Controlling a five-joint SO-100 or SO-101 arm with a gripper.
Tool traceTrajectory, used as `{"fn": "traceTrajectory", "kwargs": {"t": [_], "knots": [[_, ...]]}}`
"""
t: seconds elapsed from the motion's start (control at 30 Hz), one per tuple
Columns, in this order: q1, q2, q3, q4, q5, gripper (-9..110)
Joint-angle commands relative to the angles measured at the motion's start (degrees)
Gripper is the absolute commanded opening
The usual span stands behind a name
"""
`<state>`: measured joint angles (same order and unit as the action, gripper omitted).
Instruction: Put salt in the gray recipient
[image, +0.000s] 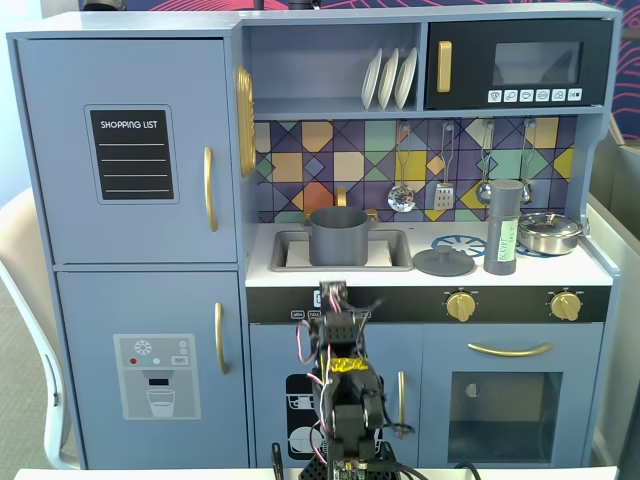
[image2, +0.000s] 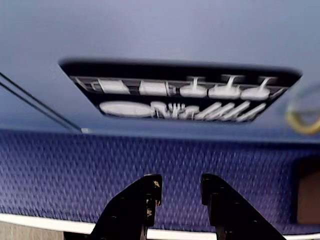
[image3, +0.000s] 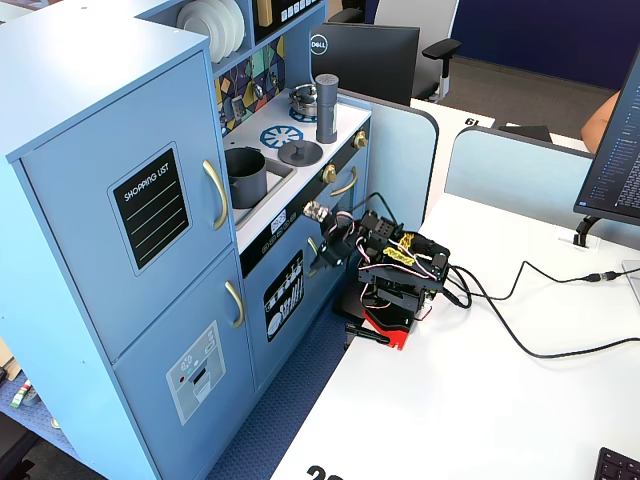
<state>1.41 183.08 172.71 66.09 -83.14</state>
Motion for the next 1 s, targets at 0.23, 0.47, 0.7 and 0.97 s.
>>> {"fn": "traceTrajectory", "kwargs": {"t": [0.23, 0.47, 0.7, 0.97], "knots": [[5.6, 1.4, 5.9, 9.9, -4.4, 1], [7.0, 1.4, 5.9, 9.9, -4.7, 9], [8.0, 1.4, 5.9, 9.9, -4.7, 11], [8.0, 1.4, 5.9, 9.9, -4.7, 11]]}}
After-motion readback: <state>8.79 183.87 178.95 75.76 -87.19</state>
